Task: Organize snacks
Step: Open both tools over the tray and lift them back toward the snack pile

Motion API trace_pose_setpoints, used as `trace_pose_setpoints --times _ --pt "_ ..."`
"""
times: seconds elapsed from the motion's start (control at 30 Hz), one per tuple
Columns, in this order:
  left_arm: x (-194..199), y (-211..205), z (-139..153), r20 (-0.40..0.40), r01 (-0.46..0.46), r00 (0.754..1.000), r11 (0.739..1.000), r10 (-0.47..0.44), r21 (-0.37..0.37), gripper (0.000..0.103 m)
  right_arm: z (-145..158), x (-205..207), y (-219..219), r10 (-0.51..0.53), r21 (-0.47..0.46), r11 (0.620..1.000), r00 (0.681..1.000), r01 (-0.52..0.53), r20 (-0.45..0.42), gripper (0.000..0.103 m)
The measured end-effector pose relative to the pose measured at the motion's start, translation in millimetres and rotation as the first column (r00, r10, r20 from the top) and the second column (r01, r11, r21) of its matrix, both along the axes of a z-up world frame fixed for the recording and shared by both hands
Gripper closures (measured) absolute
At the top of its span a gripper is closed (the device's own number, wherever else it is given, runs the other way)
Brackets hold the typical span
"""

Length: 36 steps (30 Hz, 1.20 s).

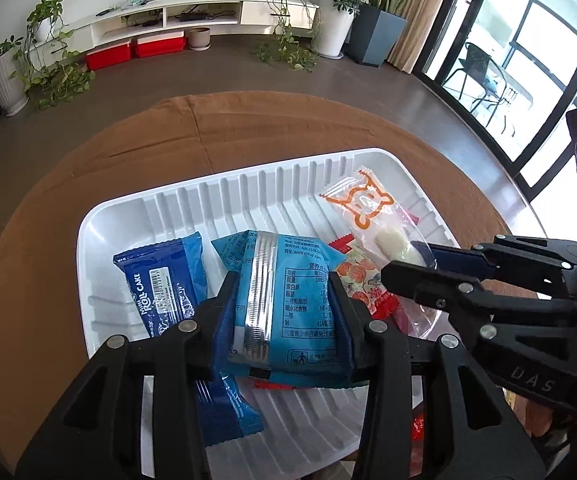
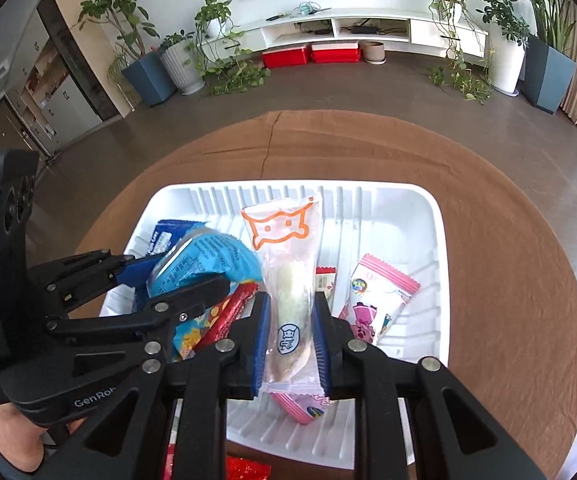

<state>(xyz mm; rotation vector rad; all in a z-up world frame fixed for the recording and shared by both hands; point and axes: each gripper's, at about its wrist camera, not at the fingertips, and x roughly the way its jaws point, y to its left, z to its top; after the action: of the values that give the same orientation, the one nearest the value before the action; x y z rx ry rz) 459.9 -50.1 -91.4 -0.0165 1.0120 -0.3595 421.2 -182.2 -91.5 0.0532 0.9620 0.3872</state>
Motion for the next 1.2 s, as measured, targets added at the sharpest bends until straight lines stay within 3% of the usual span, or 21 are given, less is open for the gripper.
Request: trace_pose_setpoints --times 0.13,0.27,0.5,0.6,0.7,0.77,0.97,1.2 --pt "11 -3 -12 -0.004 -0.016 1.0 1.0 0.016 0.015 0.058 -9 4 5 0.003 -0.021 1.0 1.0 -0.003 -0.021 0.078" --pt "14 4 -17 -0.006 -0.035 0.999 0.999 0.035 0.019 0.041 -11 3 3 -0.01 -0.025 1.0 1.0 0.009 -0.023 0.074" --pt "-5 8 -4 0.029 -0.027 0.999 1.0 0.027 0.006 0.029 -1 -8 -3 -0.017 -0.016 1.0 1.0 0.017 0.005 0.072" --pt "-19 10 11 0.06 -0.035 0.998 0.999 0.035 0.005 0.017 11 -18 -12 -0.039 -0.015 0.999 0.999 0.04 0.031 0.055" --pt "-40 16 29 0.098 -0.041 0.994 0.999 0.042 -0.006 0.002 27 -38 -32 -0.071 0.054 0.996 0.995 0.067 0.071 0.03" --pt "-56 19 40 0.122 -0.042 0.992 0.999 0.043 -0.011 0.001 40 -52 -43 -0.089 0.107 0.991 0.991 0.078 0.102 0.016" --pt "-113 30 59 0.154 -0.046 0.987 0.998 0.052 -0.045 0.001 62 -114 -71 -0.123 0.189 0.978 0.978 0.091 0.167 0.013" --pt "-194 38 43 0.15 -0.085 0.984 0.991 0.101 -0.107 0.0 31 -196 -86 -0.156 0.2 0.972 0.973 0.121 0.173 0.013"
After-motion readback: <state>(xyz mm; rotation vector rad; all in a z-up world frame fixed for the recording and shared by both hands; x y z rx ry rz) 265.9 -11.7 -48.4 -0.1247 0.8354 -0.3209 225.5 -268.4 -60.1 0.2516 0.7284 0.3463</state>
